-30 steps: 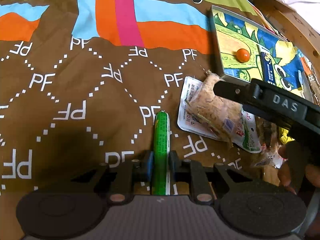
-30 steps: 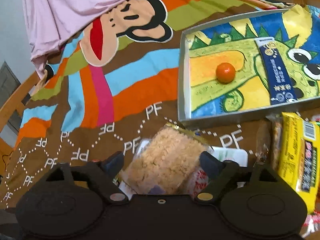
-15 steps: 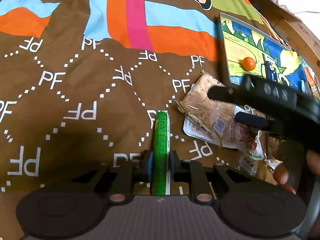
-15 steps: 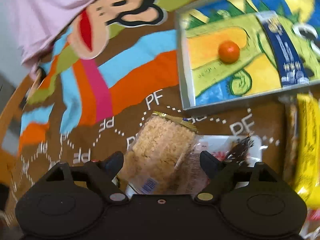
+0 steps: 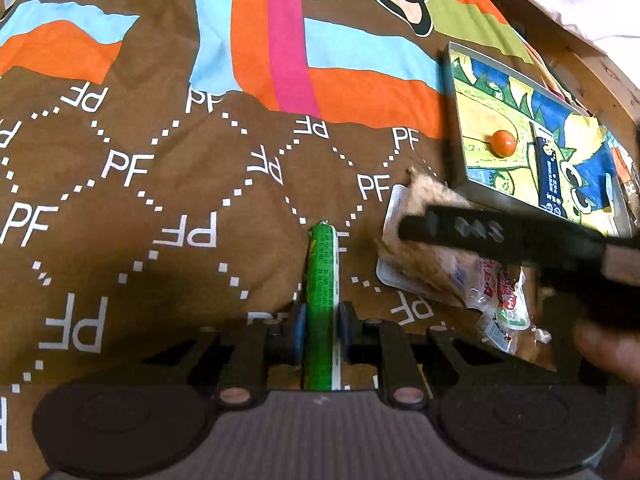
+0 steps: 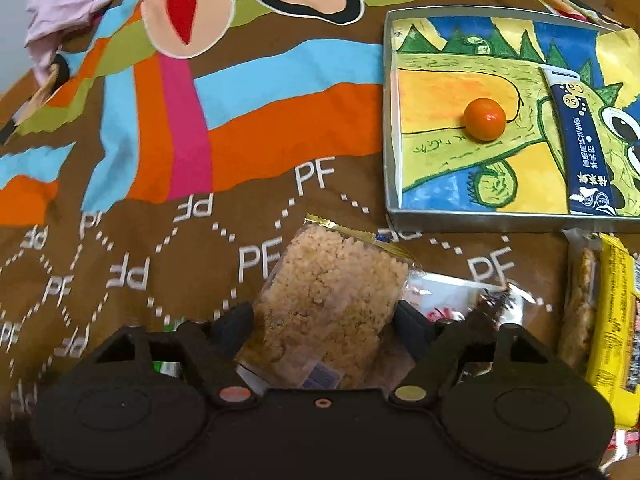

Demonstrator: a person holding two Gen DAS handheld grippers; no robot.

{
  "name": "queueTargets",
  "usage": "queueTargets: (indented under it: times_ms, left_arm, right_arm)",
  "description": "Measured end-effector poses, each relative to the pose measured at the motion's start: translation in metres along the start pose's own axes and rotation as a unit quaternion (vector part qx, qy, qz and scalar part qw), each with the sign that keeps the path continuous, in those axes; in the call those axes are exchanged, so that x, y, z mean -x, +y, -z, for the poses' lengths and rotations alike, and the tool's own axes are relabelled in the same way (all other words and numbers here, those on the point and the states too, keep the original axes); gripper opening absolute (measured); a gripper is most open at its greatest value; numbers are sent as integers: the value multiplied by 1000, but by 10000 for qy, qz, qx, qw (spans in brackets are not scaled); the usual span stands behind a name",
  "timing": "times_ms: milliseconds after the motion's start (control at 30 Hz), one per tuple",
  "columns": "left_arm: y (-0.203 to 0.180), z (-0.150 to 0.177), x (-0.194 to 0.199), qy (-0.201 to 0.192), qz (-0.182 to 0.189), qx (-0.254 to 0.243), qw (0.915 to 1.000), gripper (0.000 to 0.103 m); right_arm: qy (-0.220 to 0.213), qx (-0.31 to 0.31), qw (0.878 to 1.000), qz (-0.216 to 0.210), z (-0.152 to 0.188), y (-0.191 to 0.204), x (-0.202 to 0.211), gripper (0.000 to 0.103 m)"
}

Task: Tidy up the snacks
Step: 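Carry the green stick into the tray with the left tool while the right tool carries the puffed-rice bar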

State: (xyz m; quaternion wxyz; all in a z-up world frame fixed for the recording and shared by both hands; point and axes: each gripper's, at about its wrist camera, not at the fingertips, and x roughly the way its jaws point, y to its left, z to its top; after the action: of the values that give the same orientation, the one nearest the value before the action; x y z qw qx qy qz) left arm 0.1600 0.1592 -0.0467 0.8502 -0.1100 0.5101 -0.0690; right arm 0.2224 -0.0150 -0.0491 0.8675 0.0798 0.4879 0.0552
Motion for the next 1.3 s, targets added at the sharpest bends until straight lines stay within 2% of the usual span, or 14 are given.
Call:
queueTargets:
  times_ms: [167, 300, 600, 700, 767, 900, 967, 1000, 1300]
  left_arm:
    - [0, -1, 4, -47, 37, 3, 10000, 19]
    - [-3, -1, 9, -145, 83, -58, 9998, 19]
    - [-14, 1, 14, -321, 158, -190, 9992, 19]
    - [-16, 1, 16, -373, 207, -189, 9989, 19]
    - [-16, 0, 19, -436, 184, -179, 9987, 19]
    - [-18, 1, 26, -529, 136, -163, 9984, 19]
    - [-18, 2, 29, -556, 125, -155, 9983, 19]
    - [-19, 2, 30, -569, 130, -145, 9982, 19]
    - [-25, 3, 46, -794, 221, -180, 9964, 19]
  right_arm:
    - [122, 743, 9963, -410, 21, -13, 25, 75]
    - [-22, 1165, 9915, -584, 40, -22, 45, 75]
    - [-388, 908, 9931, -636, 57, -19, 46, 80]
    - [-388, 799, 9938, -665, 58, -18, 41, 84]
    - [-403, 696, 9941, -722, 60, -17, 38, 91]
    - [-452, 763, 9944, -567, 65, -9, 33, 90]
    - [-492, 904, 9941, -351, 69, -4, 32, 82]
    - [-525, 979, 9934, -278, 70, -1, 33, 82]
    - [-861, 1398, 9863, -155, 86, -9, 65, 79]
